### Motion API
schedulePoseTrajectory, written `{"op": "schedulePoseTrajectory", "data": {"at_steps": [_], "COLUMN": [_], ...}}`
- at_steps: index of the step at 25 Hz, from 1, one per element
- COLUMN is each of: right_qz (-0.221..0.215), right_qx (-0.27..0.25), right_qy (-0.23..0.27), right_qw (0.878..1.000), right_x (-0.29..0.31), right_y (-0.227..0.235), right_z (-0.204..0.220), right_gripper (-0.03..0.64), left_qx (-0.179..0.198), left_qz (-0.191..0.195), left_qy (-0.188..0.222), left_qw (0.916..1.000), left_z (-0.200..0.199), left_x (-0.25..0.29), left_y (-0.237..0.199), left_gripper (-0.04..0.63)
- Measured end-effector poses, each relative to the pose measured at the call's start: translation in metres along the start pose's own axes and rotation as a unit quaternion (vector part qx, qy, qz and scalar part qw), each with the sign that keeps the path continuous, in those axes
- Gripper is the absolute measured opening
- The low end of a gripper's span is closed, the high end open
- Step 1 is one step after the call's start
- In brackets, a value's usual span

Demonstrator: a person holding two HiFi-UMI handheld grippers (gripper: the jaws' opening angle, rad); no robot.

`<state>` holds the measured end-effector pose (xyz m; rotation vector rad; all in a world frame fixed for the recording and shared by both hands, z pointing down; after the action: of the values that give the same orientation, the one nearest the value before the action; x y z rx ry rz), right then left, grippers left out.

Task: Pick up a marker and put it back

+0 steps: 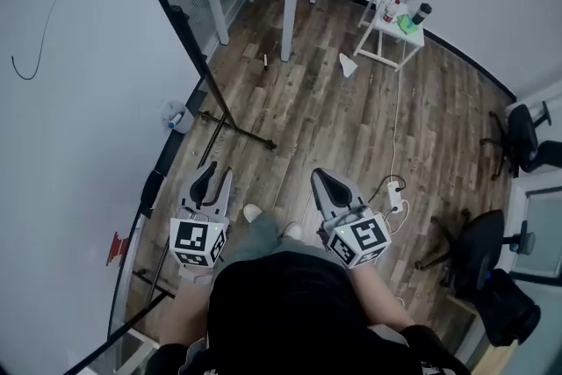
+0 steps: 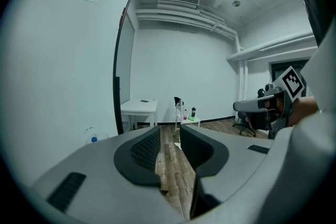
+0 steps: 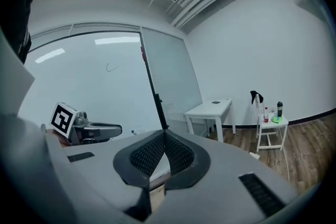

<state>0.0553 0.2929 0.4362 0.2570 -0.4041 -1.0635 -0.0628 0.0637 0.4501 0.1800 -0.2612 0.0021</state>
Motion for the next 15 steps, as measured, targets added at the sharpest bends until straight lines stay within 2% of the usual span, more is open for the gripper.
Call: {"op": "schedulePoseTrajectory", "data": {"at_steps": [7,15], "right_qz": [-0.066,-0.141], "right_qx": [-0.02,-0.045], "right_qy": [-0.032,-0.063], "right_qw": [0.997,0.987], "right_x": [0.115,0.215], "right_y": [-0.005,-0.031], "right_z": [-0.02,-0.035], "right_gripper": [0.028,0.028], "left_qx": [-0.023,-0.044], "left_qz": [-0.072,-0.161], "left_qy": [-0.018,-0.047], "left_qw": [0.997,0.9848], "left_z": [0.023,0.051], "left_x": [0.022,0.026], "left_y": [-0.075,-0.134], "left_gripper": [0.118,0.125]}}
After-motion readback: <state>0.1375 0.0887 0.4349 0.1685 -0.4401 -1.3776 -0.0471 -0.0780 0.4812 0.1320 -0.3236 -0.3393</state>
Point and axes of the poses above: the fingertips, and each gripper's own axes: x forward along the fingers, y to its right, z out of its underside, the point moved 7 cm from there along -x, backward along the fingers, and after that the axes turned 11 degrees about x, right-handed, at the moved point
